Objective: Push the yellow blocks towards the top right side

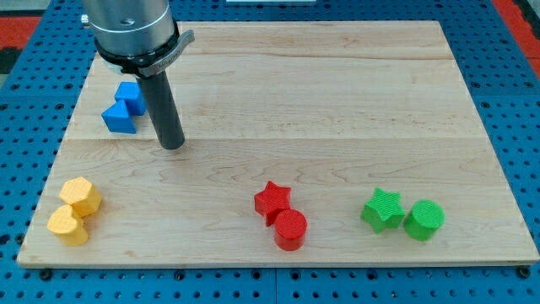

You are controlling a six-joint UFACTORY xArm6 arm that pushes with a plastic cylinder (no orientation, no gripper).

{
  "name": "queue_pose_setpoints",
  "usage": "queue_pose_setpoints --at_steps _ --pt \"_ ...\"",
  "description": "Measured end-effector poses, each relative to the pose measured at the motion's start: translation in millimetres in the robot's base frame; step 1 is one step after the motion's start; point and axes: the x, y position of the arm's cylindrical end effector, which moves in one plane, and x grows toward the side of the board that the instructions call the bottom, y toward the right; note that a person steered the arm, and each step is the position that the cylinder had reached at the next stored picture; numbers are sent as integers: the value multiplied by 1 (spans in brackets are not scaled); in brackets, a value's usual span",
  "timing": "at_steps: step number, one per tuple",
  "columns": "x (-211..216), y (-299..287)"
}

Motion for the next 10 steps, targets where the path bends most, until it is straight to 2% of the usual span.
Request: queue_pose_setpoints --at_steps 10 --pt "-13 -5"
